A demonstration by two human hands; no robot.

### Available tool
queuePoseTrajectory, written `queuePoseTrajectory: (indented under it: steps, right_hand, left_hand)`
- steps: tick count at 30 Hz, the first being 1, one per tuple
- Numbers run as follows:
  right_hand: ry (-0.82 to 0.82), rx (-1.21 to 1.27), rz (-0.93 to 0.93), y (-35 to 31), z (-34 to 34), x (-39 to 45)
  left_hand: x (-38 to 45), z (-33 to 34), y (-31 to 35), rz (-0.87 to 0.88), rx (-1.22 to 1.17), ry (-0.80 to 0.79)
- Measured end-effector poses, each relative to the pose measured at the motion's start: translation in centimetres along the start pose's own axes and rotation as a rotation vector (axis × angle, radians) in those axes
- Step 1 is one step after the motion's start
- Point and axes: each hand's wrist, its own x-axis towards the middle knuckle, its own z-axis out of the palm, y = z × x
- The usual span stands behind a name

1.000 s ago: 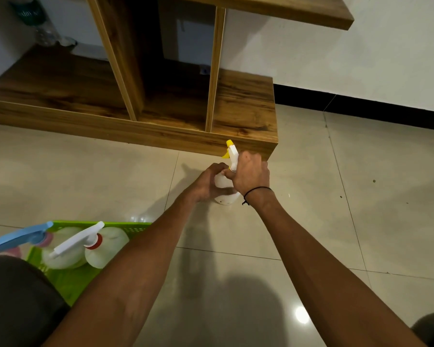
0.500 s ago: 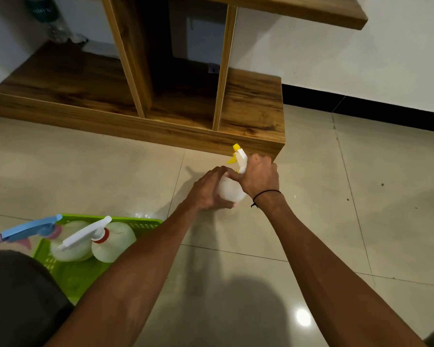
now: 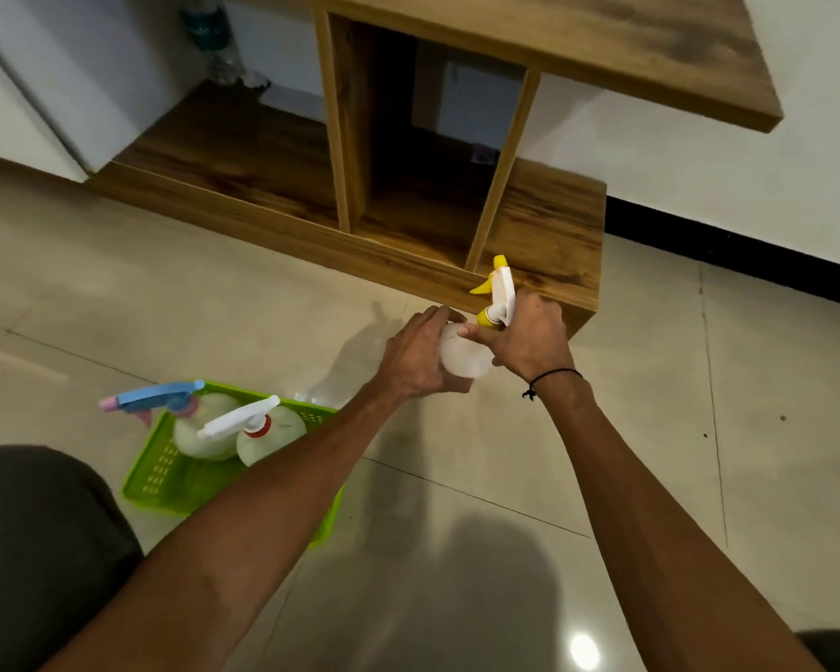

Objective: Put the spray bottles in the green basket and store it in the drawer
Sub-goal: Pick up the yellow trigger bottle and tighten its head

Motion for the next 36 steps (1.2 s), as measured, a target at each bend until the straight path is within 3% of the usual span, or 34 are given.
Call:
queuePoseTrajectory:
  steps: [3,9,17,25,29,36]
  right_hand:
    - [-0.121,0.143,-0.133,-2.9,-1.6,-0.3]
    - [0.046,0.094,-0.229,-9.5,-2.7,-2.2]
    - [-0.212,0.311,-0.511,-16.7,-3.2,-5.4]
    - [-0.180,0.403,-0.596,-21.0,1.1,-10.7]
    - [-0.239,0.372,-0.541,-20.6,3.7,-12.4]
    - [-0.267,0.369,-0.583,-19.2,5.6,-15.0]
  left_hand:
    - [-1.2,-3.8,0.7,-0.028,0.029,0.053]
    - [-4.9,-11.3,2.6,-0.102,0.126,0.206]
    - [-12.6,-18.6,3.2,-0.272,0.167,0.382]
    - [-19.2,-19.3,3.0,-0.486,0.128,0.606]
    - [-22.0,-17.1,2.5,-0.605,0.023,0.679]
    - [-25.1,-14.4,1.3,-0.645,-0.065,0.735]
